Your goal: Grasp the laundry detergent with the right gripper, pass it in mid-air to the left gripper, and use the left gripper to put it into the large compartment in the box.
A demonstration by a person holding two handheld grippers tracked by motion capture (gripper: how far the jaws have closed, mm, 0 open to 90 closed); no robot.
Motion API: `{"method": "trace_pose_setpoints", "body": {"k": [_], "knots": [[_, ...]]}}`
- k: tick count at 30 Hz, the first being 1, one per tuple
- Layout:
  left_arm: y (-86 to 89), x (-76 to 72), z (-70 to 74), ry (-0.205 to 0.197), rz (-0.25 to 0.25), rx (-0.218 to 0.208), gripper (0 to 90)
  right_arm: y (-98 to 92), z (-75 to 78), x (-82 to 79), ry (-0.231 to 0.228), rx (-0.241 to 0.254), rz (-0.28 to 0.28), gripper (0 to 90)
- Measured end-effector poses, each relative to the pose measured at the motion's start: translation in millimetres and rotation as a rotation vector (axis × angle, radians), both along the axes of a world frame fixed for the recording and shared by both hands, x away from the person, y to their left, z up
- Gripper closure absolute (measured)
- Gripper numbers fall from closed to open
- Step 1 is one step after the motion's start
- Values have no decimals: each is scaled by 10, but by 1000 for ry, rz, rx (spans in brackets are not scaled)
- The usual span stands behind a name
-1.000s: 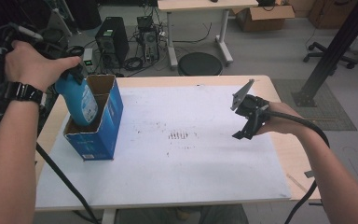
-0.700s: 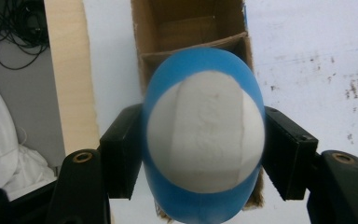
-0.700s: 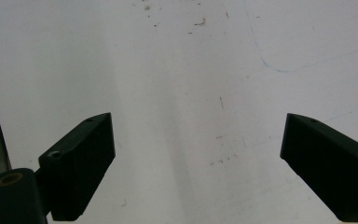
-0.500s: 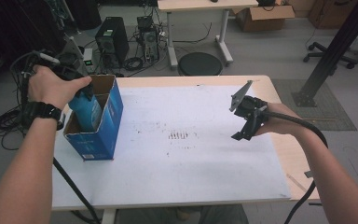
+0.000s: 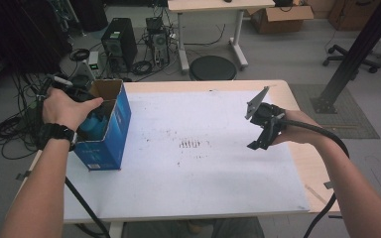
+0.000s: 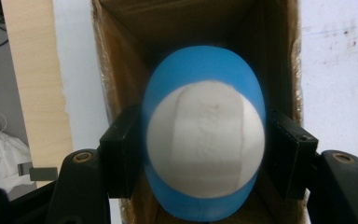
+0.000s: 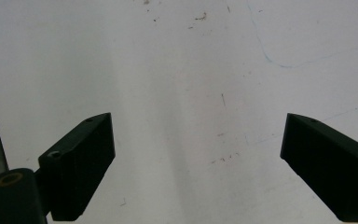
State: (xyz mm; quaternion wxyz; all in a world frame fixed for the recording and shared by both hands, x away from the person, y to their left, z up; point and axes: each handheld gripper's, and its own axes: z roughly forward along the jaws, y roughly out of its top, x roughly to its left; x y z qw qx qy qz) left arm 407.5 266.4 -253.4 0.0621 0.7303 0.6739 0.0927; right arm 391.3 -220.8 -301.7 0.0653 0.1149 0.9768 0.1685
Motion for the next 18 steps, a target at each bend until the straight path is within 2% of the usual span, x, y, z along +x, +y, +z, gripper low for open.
{"method": "trace_pose_setpoints", "body": {"k": [10, 18], "knots": [[-4, -8, -132, 8, 0, 4, 382, 25, -13, -4, 7, 4, 3, 96], [-18, -10, -154, 7, -5, 6, 381, 57, -35, -8, 11, -1, 6, 92]]}}
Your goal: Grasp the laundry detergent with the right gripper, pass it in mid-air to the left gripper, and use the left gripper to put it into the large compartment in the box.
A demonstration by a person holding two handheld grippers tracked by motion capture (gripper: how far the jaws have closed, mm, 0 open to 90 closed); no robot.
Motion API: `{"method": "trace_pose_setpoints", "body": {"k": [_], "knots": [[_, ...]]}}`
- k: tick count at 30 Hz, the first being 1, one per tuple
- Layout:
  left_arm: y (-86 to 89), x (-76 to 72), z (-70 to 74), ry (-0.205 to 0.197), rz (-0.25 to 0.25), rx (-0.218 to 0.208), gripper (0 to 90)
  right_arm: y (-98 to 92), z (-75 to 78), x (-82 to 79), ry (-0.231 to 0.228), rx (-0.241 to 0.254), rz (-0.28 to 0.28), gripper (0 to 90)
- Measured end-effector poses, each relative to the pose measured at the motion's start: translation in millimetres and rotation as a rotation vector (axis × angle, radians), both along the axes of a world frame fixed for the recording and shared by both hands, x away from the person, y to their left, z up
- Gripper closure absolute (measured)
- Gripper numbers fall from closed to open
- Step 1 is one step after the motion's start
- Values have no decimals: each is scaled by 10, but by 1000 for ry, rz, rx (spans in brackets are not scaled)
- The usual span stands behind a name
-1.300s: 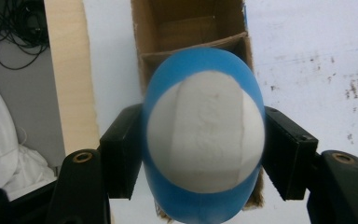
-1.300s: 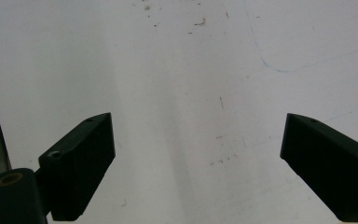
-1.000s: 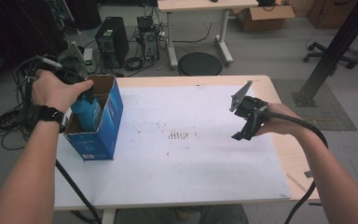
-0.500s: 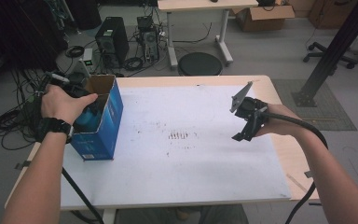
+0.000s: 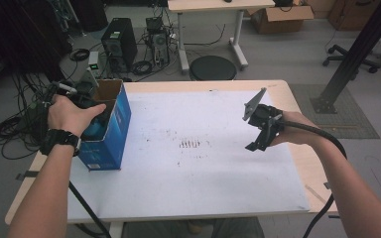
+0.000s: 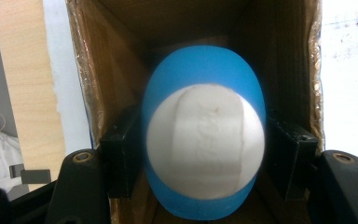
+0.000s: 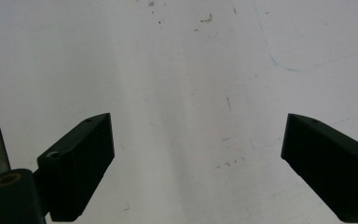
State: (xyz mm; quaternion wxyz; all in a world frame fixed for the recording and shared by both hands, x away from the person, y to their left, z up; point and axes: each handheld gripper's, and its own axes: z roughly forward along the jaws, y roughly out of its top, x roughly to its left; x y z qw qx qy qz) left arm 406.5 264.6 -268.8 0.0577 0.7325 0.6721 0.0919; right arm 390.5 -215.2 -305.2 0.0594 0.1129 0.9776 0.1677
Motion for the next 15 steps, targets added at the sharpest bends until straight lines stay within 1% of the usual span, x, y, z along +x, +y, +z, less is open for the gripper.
{"method": "trace_pose_setpoints", "body": {"k": [6, 15], "knots": [[-10, -2, -11, -3, -5, 4, 380, 13, 1, -7, 0, 0, 4, 91], [-24, 8, -19, 3, -4, 3, 375, -7, -2, -18, 4, -2, 0, 90]]}}
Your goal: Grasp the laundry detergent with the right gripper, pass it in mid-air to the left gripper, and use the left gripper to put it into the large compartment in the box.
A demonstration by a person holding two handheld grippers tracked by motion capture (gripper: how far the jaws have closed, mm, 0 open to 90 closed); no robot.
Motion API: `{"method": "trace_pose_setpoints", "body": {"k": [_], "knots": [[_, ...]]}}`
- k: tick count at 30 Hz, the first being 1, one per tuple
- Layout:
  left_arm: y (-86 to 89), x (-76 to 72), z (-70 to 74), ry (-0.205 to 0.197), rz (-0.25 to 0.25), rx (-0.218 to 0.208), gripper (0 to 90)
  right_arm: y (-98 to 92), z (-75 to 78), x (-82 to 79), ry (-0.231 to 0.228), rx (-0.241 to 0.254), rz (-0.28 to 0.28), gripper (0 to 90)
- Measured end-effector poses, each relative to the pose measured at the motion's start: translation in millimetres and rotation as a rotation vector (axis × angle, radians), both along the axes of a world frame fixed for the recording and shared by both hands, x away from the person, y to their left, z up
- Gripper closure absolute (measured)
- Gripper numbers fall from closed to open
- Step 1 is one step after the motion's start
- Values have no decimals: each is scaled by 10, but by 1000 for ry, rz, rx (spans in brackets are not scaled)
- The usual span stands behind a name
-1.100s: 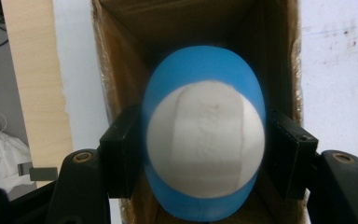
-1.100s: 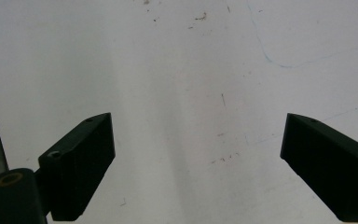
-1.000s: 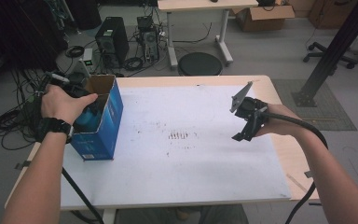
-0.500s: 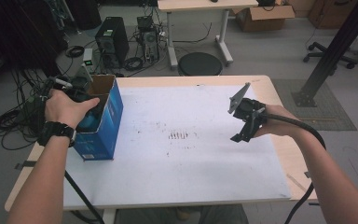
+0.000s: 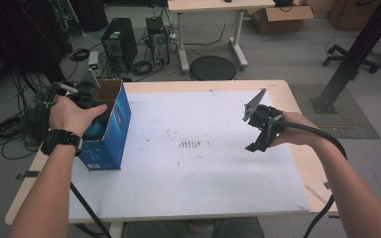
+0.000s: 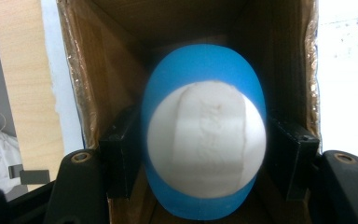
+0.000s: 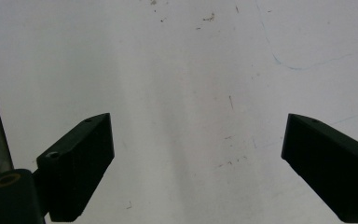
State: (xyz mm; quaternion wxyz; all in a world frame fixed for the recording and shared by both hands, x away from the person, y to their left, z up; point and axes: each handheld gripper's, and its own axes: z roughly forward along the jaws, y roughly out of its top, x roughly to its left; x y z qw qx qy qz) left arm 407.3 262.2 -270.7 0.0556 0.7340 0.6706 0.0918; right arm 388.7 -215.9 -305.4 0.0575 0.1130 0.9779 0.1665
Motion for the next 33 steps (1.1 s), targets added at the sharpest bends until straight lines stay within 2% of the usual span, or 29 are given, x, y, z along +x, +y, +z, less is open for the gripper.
{"method": "trace_pose_setpoints", "body": {"k": [6, 13, 17, 18, 22, 26, 31, 33], "knots": [[-17, 6, 9, 5, -8, -8, 370, -14, 1, -5, 0, -2, -2, 90], [-20, -16, 89, -6, -5, -8, 327, -18, 11, -13, 1, 0, 0, 90], [-36, -36, 181, -15, -18, 2, 305, -15, 14, -24, 7, 3, 5, 90], [-41, -42, 222, -15, -22, 15, 294, -14, 16, -27, 9, 1, 6, 90], [-56, -75, 383, -38, -36, 24, 260, -14, 38, -33, 9, 7, 6, 88], [-106, -126, 557, -64, -74, 26, 231, 1, 70, -31, 9, 14, 6, 88], [-241, -176, 724, -97, -145, 0, 182, 48, 118, -22, 2, 24, 11, 87], [-314, -191, 755, -111, -177, -24, 142, 73, 136, -20, 2, 29, 16, 86]]}}
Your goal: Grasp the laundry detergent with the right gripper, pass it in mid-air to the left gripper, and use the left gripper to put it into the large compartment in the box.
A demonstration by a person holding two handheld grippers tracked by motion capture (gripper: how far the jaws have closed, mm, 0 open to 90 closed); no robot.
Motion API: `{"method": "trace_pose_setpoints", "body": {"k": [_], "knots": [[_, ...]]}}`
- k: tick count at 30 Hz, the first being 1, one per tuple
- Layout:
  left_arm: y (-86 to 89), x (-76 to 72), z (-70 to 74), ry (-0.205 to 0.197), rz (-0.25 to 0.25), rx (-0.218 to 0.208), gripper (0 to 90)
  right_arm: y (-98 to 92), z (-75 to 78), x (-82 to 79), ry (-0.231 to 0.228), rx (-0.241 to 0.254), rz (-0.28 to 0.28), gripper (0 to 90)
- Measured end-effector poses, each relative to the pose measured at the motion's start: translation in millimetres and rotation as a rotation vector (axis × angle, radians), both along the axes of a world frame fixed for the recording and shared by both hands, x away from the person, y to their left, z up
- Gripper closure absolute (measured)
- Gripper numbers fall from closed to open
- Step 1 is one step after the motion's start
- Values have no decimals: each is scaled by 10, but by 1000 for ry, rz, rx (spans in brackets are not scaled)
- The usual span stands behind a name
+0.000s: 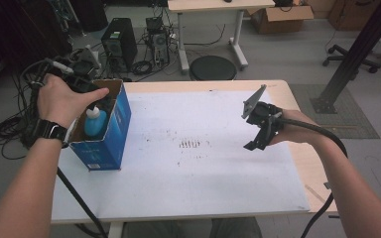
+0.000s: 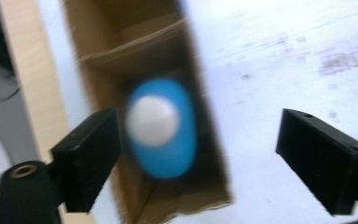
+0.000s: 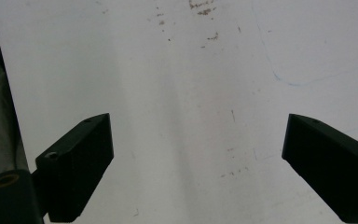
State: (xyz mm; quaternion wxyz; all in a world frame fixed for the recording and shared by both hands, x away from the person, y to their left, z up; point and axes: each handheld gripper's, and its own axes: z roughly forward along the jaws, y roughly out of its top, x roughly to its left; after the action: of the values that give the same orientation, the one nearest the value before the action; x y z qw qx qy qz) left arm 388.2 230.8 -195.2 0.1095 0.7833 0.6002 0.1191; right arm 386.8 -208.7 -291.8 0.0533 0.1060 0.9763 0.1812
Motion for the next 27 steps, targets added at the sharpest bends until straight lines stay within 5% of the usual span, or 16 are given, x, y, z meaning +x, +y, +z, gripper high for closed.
{"method": "trace_pose_setpoints", "body": {"k": [8, 13, 27], "knots": [[-353, -36, -23, -6, -167, -50, 119, 76, 27, 1, 6, 11, 18, 82], [-572, -40, -119, 7, -250, -26, 83, 93, 42, 5, 11, 13, 24, 79], [-1018, -52, -340, 59, -524, -50, 47, 152, 23, -19, 34, 25, 55, 60]]}}
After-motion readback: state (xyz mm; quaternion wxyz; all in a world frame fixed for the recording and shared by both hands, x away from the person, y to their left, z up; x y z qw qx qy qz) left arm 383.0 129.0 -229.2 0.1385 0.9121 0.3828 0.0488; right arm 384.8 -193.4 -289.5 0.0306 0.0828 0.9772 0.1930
